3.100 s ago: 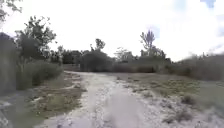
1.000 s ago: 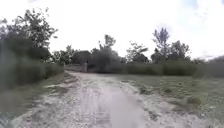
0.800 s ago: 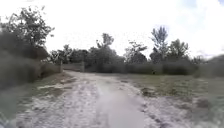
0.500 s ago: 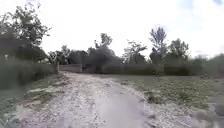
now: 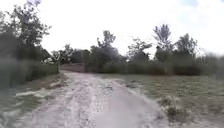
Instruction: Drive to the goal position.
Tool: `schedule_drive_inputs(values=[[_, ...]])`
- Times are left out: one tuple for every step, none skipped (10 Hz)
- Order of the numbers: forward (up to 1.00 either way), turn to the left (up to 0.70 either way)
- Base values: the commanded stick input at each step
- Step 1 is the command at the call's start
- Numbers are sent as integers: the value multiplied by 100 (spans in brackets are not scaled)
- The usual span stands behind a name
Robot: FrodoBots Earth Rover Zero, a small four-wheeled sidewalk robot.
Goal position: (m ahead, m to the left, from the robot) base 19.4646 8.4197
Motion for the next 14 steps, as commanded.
schedule_drive_inputs(values=[[100,27],[100,27],[100,27],[100,27],[100,27],[100,27],[100,27],[100,27],[100,27],[100,16],[100,0],[100,0],[100,0],[100,0]])
